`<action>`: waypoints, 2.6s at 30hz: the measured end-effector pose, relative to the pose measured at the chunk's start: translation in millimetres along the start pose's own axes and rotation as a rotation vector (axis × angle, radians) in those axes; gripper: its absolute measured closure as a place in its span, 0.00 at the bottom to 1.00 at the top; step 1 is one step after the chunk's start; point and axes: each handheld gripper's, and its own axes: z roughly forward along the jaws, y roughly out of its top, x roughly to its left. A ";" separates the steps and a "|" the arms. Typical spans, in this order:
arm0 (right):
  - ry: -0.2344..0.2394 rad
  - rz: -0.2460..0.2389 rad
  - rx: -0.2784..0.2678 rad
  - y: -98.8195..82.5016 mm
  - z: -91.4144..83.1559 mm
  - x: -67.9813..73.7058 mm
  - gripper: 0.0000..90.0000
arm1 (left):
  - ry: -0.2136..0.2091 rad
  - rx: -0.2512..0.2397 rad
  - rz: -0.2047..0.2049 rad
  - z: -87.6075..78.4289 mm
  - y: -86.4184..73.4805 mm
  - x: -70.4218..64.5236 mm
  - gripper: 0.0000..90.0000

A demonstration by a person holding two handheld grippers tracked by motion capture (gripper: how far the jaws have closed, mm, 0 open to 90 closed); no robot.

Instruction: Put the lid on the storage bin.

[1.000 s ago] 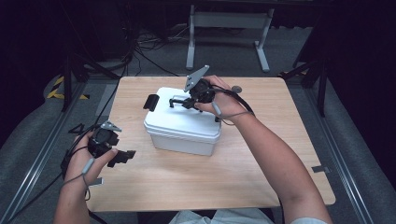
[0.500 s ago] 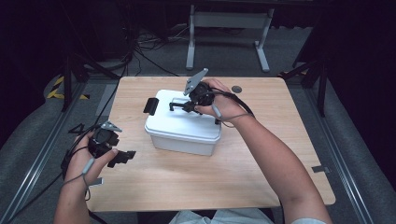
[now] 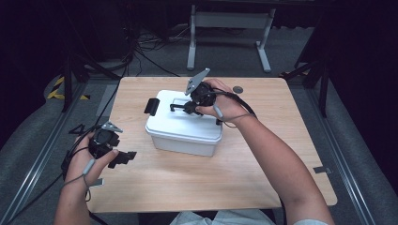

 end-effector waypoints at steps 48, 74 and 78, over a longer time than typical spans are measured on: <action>-0.264 0.399 -0.044 -124.7 -143.8 9.5 0.43 | -0.003 -0.015 -0.022 0.5 4.7 8.4 0.24; -0.295 0.574 -0.010 -243.0 -120.5 10.9 0.39 | 0.024 0.016 -0.040 15.7 5.7 7.9 0.25; -0.307 0.601 0.068 -262.5 -109.4 9.3 0.39 | 0.030 0.007 -0.040 16.0 5.1 9.8 0.25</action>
